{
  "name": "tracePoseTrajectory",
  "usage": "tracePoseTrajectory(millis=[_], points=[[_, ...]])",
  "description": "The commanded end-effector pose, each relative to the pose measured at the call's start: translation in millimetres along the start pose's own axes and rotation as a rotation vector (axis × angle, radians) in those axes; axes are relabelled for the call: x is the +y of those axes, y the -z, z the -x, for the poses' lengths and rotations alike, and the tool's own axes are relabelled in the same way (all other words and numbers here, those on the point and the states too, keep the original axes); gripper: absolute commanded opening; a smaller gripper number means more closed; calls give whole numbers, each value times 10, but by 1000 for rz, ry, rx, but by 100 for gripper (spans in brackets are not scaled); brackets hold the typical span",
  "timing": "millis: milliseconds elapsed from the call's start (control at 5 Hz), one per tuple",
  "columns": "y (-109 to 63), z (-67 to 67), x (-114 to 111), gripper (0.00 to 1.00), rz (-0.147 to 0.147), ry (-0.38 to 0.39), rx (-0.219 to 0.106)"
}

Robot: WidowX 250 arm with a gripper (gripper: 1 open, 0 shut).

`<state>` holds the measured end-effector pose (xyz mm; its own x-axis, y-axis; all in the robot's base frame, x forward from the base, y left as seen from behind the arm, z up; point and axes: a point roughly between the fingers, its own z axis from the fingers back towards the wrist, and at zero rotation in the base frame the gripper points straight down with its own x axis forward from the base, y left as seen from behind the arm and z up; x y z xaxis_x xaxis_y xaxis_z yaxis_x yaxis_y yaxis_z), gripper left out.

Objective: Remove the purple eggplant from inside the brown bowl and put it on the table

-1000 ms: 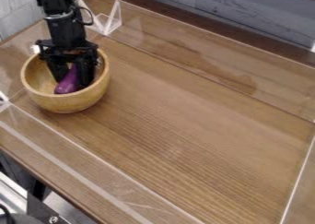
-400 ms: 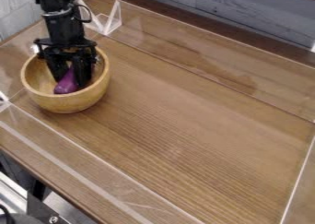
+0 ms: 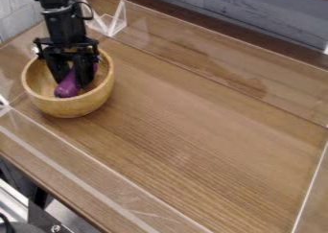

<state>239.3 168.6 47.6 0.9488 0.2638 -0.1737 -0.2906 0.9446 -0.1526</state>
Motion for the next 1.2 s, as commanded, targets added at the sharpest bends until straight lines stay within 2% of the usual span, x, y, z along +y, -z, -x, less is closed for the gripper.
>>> tracePoseTrajectory(millis=[0, 1000], points=[[-283, -47, 27, 0, -25, 2, -78], [-896, 93, -253, 0, 47, 63, -128]])
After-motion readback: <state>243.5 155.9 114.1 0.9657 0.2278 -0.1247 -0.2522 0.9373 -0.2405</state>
